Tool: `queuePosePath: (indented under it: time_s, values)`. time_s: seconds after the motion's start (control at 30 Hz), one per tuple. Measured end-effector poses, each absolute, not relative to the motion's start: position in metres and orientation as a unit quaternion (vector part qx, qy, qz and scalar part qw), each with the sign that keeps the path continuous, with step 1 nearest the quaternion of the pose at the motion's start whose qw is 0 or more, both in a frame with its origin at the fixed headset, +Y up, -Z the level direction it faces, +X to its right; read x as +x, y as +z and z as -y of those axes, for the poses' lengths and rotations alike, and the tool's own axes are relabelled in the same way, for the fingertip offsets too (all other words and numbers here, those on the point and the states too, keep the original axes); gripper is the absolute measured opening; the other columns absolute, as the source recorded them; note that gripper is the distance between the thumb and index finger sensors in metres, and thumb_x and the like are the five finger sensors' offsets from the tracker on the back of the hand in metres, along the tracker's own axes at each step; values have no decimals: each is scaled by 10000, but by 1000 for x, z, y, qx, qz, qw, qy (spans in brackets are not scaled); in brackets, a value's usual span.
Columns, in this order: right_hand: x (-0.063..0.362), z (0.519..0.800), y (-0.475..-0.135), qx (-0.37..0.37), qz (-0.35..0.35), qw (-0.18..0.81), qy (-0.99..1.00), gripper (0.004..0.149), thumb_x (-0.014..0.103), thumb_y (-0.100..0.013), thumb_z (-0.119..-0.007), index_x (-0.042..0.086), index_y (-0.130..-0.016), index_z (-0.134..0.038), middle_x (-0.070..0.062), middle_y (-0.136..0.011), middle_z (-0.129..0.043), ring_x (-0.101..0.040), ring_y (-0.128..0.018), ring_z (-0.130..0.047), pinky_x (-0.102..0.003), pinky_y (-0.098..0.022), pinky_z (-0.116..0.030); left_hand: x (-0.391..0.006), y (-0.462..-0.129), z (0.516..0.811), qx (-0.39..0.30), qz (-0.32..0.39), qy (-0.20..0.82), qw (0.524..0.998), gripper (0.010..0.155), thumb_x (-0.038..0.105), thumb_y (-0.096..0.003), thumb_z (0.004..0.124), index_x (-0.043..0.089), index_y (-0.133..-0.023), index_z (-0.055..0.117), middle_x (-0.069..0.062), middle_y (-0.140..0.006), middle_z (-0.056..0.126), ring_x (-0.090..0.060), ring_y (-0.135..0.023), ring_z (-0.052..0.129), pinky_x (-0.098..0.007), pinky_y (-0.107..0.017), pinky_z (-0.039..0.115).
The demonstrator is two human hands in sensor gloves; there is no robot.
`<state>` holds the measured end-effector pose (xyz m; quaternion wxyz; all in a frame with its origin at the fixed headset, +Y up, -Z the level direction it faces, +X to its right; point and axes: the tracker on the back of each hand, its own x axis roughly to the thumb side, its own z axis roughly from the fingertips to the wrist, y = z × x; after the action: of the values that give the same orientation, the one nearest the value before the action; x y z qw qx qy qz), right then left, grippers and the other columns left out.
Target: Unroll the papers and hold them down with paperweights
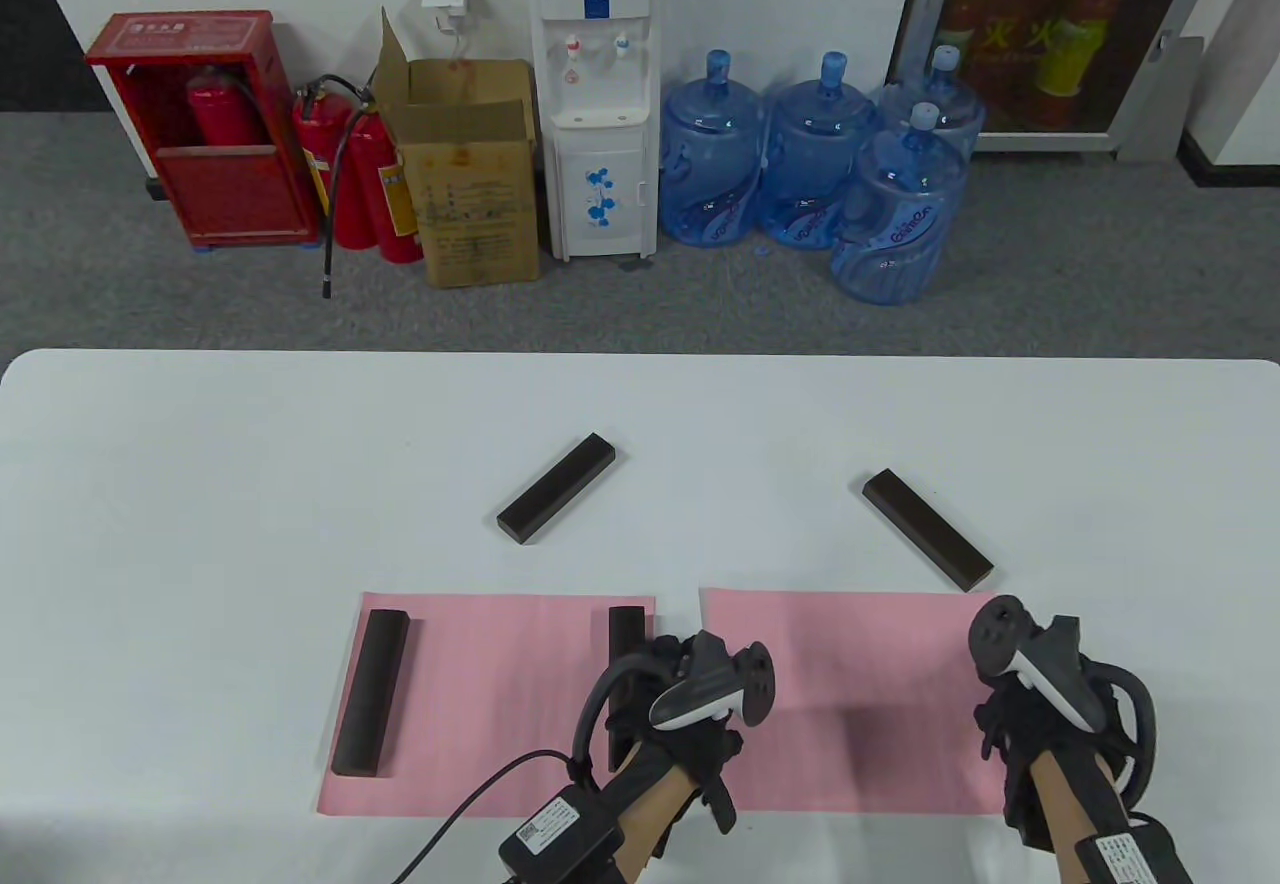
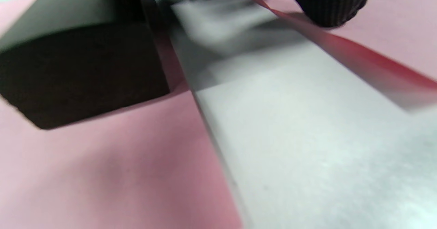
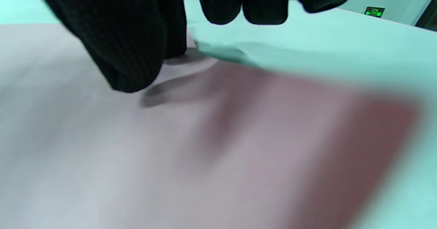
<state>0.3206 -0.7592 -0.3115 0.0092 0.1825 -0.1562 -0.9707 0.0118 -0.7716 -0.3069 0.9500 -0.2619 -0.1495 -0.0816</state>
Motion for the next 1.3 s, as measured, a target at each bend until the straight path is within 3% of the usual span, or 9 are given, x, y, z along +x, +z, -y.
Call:
queuePosePath:
  time_s: [0.33,0.47,0.63,0.8,1.03,1.3]
  values:
    - [330,764,-306,170,153,-21,-973,585,331,-372,-938,312,-926,-752,-69,-1116,-476,-412,-1049,-529,-635,-737,-492,15,-312,767,-296,144,-106,938,741,558,-498,697,443,-1112,298,-26,-1253,277,-427,-1145,284,-630,-810,254]
    - [330,764,-306,168,154,-21,-973,585,327,-374,-934,307,-928,-747,-67,-1114,-488,-411,-1048,-537,-636,-736,-495,14,-328,748,-282,151,-73,945,700,563,-488,695,435,-1120,422,-77,-1248,407,-434,-1138,336,-632,-806,289]
    - [334,765,-306,167,158,-40,-972,580,324,-373,-938,305,-923,-751,-67,-1109,-508,-406,-1046,-549,-635,-736,-498,-1,-369,703,-224,115,-77,965,668,575,-492,658,446,-1116,457,-107,-1238,481,-448,-1136,374,-644,-802,311]
    - [334,765,-306,161,159,-43,-973,578,321,-374,-935,293,-921,-748,-75,-1106,-510,-410,-1035,-578,-628,-732,-516,-34,-422,674,-170,30,-60,983,678,572,-493,656,445,-1117,424,-101,-1234,507,-453,-1128,438,-656,-794,352]
    - [335,766,-306,154,162,-52,-973,579,320,-373,-935,285,-918,-744,-74,-1110,-494,-429,-1044,-536,-635,-735,-498,-78,-479,698,-184,-53,-74,979,720,555,-495,668,435,-1119,330,-89,-1233,520,-451,-1111,539,-670,-777,418]
    - [336,766,-306,154,163,-53,-973,576,318,-374,-934,287,-916,-743,-76,-1109,-494,-412,-1044,-548,-633,-735,-501,-104,-516,742,-183,-74,-117,973,779,517,-492,699,418,-1102,225,-103,-1214,549,-438,-1045,694,-629,-724,570]
